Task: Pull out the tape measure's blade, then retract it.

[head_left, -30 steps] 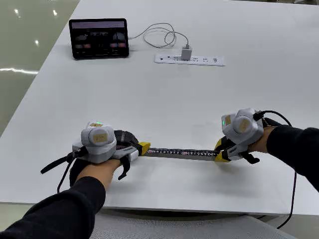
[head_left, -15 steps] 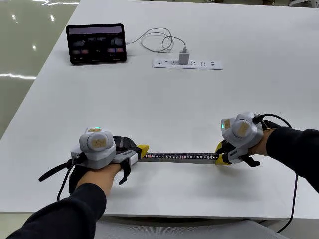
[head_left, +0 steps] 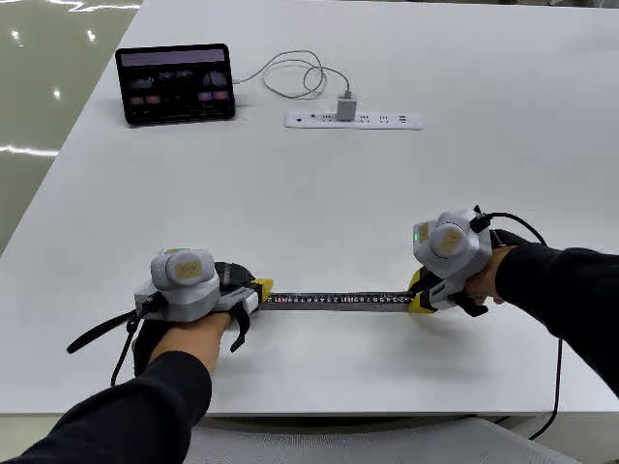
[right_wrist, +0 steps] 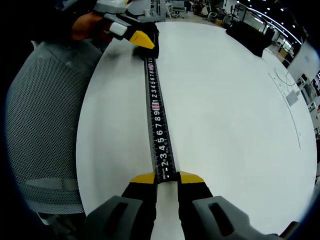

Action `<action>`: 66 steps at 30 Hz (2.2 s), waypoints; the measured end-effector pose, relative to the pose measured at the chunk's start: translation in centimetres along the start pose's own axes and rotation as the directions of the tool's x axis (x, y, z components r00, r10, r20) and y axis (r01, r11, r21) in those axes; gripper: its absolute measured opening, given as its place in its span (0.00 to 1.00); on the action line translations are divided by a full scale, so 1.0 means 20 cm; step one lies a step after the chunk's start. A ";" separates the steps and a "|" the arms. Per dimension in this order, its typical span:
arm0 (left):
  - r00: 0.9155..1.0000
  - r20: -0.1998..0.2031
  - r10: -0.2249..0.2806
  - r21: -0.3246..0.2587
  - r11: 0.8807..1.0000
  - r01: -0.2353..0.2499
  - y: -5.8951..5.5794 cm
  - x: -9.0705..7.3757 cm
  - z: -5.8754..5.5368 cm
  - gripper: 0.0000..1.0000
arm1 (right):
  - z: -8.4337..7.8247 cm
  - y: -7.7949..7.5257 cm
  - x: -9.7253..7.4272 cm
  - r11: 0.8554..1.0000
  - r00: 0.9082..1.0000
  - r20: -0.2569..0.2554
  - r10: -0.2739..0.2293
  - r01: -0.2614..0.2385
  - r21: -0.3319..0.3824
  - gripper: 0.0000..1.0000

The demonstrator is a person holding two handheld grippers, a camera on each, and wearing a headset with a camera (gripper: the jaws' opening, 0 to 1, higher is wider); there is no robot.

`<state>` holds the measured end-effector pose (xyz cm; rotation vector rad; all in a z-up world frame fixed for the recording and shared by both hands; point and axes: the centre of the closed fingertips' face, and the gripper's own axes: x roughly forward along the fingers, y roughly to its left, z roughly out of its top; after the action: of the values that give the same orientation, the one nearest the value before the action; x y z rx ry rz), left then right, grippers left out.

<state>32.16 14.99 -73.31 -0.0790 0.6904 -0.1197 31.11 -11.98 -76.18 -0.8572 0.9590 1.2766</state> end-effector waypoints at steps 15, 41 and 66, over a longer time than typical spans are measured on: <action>1.000 0.001 -0.012 0.022 1.000 0.012 -0.01 0.00 0.00 0.62 | 0.01 0.01 0.00 1.000 0.999 0.038 -0.013 0.013 0.014 0.11; 1.000 -0.005 -0.024 0.011 1.000 0.024 -0.01 -0.02 0.00 0.62 | 0.09 0.02 0.03 0.999 0.998 0.059 -0.009 0.007 0.033 0.11; 1.000 -0.011 -0.030 0.009 1.000 0.030 0.00 -0.01 0.00 0.62 | 0.22 0.05 0.09 1.000 0.995 0.098 -0.004 0.003 0.008 0.11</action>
<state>32.04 14.93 -73.23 -0.0795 0.6994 -0.1521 30.65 -7.22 -76.20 -0.7827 0.8833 1.2992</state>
